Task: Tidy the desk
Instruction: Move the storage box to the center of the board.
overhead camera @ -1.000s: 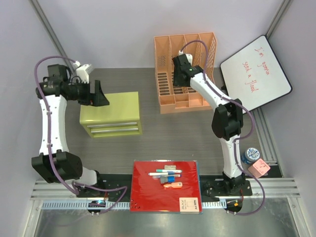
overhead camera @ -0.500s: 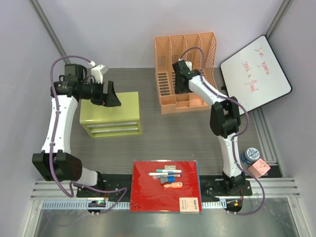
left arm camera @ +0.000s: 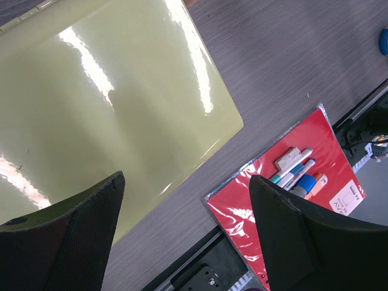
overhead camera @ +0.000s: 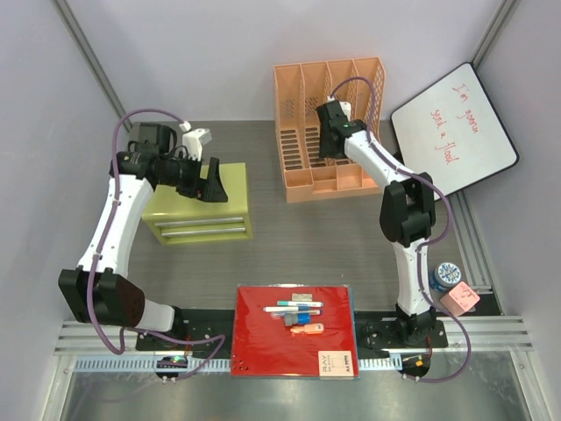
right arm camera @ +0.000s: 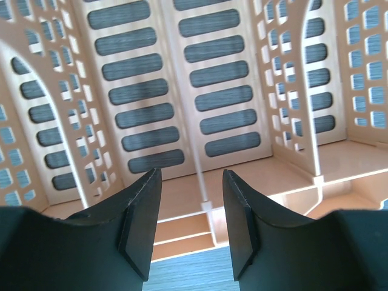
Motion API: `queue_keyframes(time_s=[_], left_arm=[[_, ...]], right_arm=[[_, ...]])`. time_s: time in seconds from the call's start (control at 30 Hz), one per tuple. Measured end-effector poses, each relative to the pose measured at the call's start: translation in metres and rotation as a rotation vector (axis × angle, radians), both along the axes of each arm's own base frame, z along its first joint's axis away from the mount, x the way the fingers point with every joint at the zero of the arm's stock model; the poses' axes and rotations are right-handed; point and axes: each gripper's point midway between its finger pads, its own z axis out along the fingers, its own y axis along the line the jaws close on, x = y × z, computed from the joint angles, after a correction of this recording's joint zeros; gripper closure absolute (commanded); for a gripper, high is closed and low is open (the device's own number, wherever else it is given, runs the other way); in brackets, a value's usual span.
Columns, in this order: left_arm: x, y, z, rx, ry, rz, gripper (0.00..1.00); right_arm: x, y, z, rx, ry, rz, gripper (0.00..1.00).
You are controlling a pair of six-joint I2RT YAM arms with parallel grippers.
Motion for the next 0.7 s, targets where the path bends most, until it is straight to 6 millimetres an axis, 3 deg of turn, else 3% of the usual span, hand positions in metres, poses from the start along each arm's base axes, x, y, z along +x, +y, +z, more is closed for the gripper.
queue_keyframes(time_s=[0.2,0.53,0.67,0.7], left_arm=[[-0.001,0.003,0.0,0.017,-0.011,0.011,0.16],[0.002,0.007,-0.004,0.036,-0.021,0.025,0.16],[0.005,0.007,-0.003,0.036,-0.032,0.027,0.17],[0.005,0.007,-0.003,0.038,-0.035,0.028,0.17]], right_arm=[[0.003,-0.011,-0.001,-0.002,0.003,-0.015,0.52],[0.002,-0.008,-0.021,0.007,0.044,-0.001,0.6],[-0.003,-0.006,-0.034,0.011,0.07,0.012,0.82],[-0.003,-0.005,-0.036,0.013,0.069,0.014,0.83]])
